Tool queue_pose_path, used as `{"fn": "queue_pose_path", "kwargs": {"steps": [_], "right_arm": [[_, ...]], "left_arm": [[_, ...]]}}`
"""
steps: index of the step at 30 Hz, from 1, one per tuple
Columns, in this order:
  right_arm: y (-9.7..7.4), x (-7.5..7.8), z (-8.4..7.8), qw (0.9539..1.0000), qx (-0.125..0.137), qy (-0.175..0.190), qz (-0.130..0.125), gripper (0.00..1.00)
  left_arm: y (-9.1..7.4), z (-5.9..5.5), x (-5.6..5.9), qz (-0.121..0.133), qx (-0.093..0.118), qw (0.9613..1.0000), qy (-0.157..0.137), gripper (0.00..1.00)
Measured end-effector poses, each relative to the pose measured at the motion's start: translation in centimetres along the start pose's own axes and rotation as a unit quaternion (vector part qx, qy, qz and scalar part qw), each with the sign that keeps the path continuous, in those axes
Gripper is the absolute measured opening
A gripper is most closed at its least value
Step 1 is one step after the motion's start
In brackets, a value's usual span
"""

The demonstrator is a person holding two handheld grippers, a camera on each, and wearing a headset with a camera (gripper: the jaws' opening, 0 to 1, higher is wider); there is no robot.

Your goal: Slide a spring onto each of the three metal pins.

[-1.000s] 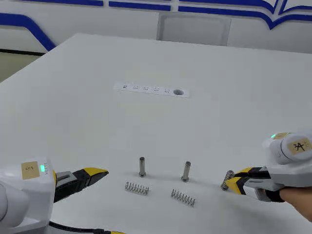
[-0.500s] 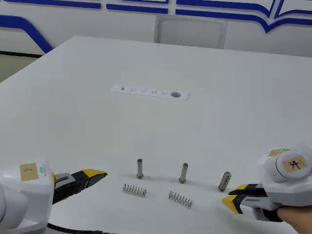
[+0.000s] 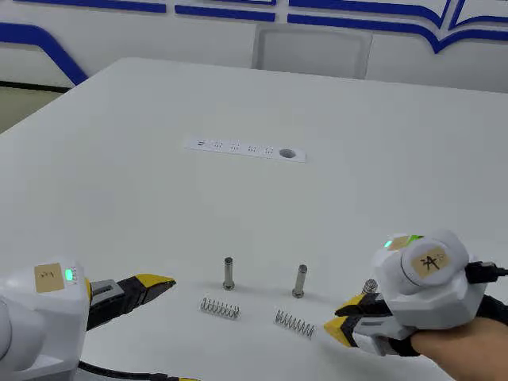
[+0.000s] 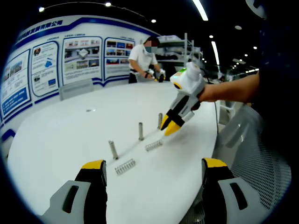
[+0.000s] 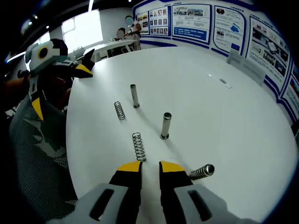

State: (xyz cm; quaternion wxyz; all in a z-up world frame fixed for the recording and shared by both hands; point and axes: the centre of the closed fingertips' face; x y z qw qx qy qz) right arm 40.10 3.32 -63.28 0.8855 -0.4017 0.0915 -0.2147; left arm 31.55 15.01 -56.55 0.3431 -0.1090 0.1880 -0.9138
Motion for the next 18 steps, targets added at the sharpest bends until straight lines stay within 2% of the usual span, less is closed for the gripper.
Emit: {"fn": "queue_pose_path", "kwargs": {"steps": [9,14,18], "right_arm": [[2.4,-1.7,2.3,0.9973,-0.023,-0.06,0.034,0.15],[3.8,-2.3,2.4,0.9927,-0.049,-0.101,0.045,0.16],[4.6,-2.6,2.3,0.9902,-0.064,-0.112,0.053,0.16]], "left_arm": [[0.0,-0.1,0.0,0.001,0.0,1.0,-0.003,0.85],[0.0,-0.1,-0.1,0.002,0.0,1.0,-0.003,0.85],[0.0,-0.1,0.0,0.002,-0.001,1.0,-0.003,0.85]]}}
Point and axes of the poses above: the centre of the closed fingertips' face, and the gripper's own axes: y roughly forward along the fingers, x roughly to its right, z roughly out of its top, and after that the axes turned 2 degrees about -z, right-handed
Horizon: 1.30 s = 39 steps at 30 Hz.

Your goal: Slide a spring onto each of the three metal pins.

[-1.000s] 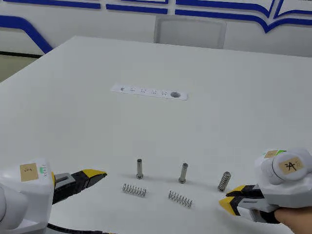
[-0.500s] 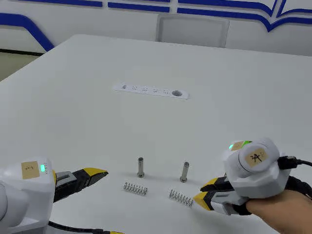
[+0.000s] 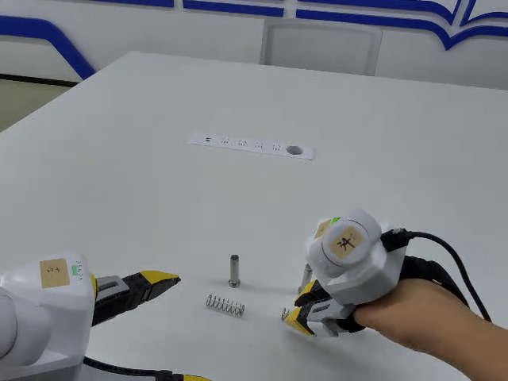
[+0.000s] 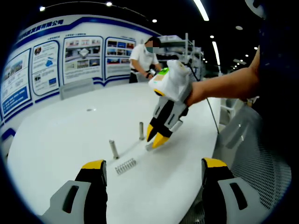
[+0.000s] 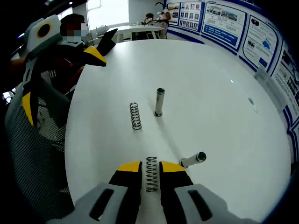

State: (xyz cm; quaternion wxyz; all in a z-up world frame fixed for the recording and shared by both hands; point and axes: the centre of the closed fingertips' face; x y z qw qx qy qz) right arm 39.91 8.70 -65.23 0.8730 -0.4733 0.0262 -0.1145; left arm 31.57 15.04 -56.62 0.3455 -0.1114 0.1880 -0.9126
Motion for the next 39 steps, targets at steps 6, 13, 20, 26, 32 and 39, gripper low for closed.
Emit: {"fn": "queue_pose_path", "kwargs": {"steps": [6,13,20,26,32,39], "right_arm": [[0.8,0.0,-0.2,0.9997,-0.018,-0.013,0.006,0.16],[1.5,0.0,-0.3,0.9989,-0.035,-0.026,0.014,0.16],[1.4,-0.1,-0.3,0.9988,-0.041,-0.018,0.02,0.14],[1.4,-0.2,-0.4,0.9989,-0.04,-0.007,0.023,0.12],[0.7,-0.1,-0.4,0.9994,-0.03,-0.001,0.015,0.12],[-0.8,0.2,0.3,0.9999,-0.004,0.009,0.004,0.12]], "left_arm": [[0.0,0.1,0.0,0.0,-0.001,1.0,0.0,0.85],[0.0,0.1,0.0,0.0,-0.001,1.0,0.001,0.85],[-0.1,0.2,-0.2,0.002,0.003,1.0,-0.001,0.84],[-0.1,0.2,-0.1,0.001,0.003,1.0,-0.001,0.84],[-0.1,0.2,0.0,0.001,0.002,1.0,-0.001,0.84],[0.0,0.1,0.1,-0.001,0.001,1.0,0.001,0.84]]}}
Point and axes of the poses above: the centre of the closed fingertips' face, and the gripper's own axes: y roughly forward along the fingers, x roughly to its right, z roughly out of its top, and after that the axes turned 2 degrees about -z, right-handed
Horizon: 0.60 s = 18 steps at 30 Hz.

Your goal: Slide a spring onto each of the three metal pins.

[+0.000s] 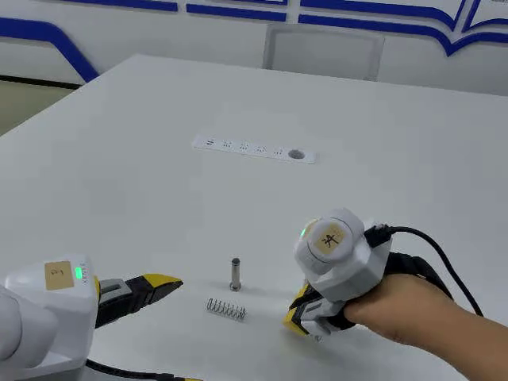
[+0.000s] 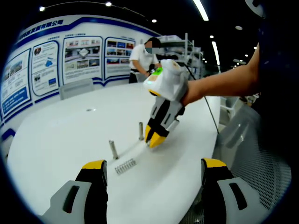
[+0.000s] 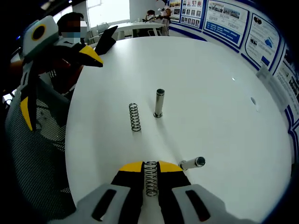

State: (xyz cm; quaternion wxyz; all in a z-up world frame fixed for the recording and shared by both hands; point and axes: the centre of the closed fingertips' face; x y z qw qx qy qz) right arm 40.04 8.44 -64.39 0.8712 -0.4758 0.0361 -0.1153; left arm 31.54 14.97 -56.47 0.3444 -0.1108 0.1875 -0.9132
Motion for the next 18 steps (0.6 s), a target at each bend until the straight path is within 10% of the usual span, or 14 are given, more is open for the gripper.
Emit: {"fn": "queue_pose_path", "kwargs": {"steps": [18], "right_arm": [[-2.5,0.4,-0.4,0.9989,0.033,0.025,-0.022,0.12]], "left_arm": [[0.1,0.0,0.3,-0.004,-0.002,1.0,0.005,0.84]]}}
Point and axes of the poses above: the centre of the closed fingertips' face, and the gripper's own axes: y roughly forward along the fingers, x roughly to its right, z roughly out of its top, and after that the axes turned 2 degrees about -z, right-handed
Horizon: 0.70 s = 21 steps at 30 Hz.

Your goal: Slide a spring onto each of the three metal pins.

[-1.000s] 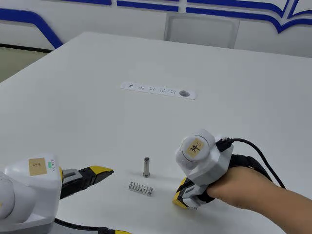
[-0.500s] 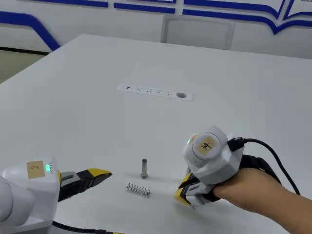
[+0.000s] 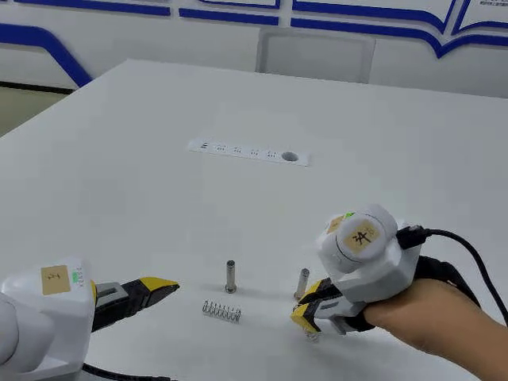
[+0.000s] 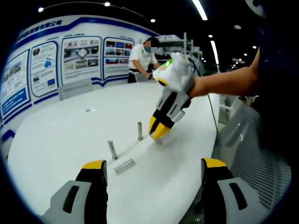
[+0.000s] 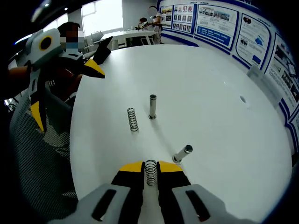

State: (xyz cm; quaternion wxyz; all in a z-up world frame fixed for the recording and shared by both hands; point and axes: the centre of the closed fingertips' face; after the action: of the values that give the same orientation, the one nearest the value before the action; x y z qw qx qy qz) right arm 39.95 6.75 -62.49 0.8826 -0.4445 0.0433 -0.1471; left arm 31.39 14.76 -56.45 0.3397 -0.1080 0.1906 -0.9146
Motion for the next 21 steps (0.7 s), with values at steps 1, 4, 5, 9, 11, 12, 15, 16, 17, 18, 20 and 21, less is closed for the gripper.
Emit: {"fn": "queue_pose_path", "kwargs": {"steps": [1,4,5,9,11,12,15,16,17,18,20,21], "right_arm": [[-0.1,0.1,-0.1,1.0,0.001,0.002,-0.001,0.12],[-0.4,0.2,0.0,1.0,0.006,0.006,-0.005,0.12],[-0.5,0.2,0.0,0.9999,0.007,0.008,-0.005,0.12],[-1.0,0.3,0.3,0.9997,0.016,0.014,-0.009,0.12],[-1.3,0.4,0.6,0.9996,0.021,0.015,-0.012,0.12],[-1.5,0.5,0.7,0.9995,0.024,0.018,-0.012,0.12],[-2.2,0.7,1.4,0.9989,0.037,0.024,-0.015,0.12],[-2.5,0.8,1.8,0.9987,0.042,0.024,-0.017,0.12],[-2.8,0.9,2.1,0.9985,0.046,0.024,-0.019,0.12],[-3.1,1.0,2.5,0.9981,0.052,0.024,-0.02,0.12],[-3.6,1.2,3.1,0.9976,0.06,0.024,-0.023,0.12],[-3.9,1.3,3.5,0.9973,0.065,0.023,-0.026,0.12]], "left_arm": [[0.0,0.0,0.0,0.0,0.0,1.0,0.0,0.84],[0.0,0.0,0.0,0.0,0.0,1.0,0.001,0.84],[0.0,0.0,0.0,0.0,0.0,1.0,0.001,0.84],[0.0,0.0,0.1,-0.001,-0.001,1.0,0.002,0.84],[0.0,0.0,0.1,-0.001,-0.001,1.0,0.002,0.84],[0.0,0.0,0.0,-0.001,-0.001,1.0,0.002,0.84],[0.0,0.0,0.0,0.0,0.0,1.0,0.001,0.84],[0.0,-0.1,0.0,0.0,0.0,1.0,0.002,0.84],[0.0,0.0,0.0,0.0,0.0,1.0,0.001,0.84],[0.0,-0.1,0.0,0.0,0.0,1.0,0.001,0.84],[0.0,-0.1,0.0,-0.001,0.0,1.0,0.001,0.84],[0.1,-0.1,0.0,-0.001,0.0,1.0,0.001,0.84]]}}
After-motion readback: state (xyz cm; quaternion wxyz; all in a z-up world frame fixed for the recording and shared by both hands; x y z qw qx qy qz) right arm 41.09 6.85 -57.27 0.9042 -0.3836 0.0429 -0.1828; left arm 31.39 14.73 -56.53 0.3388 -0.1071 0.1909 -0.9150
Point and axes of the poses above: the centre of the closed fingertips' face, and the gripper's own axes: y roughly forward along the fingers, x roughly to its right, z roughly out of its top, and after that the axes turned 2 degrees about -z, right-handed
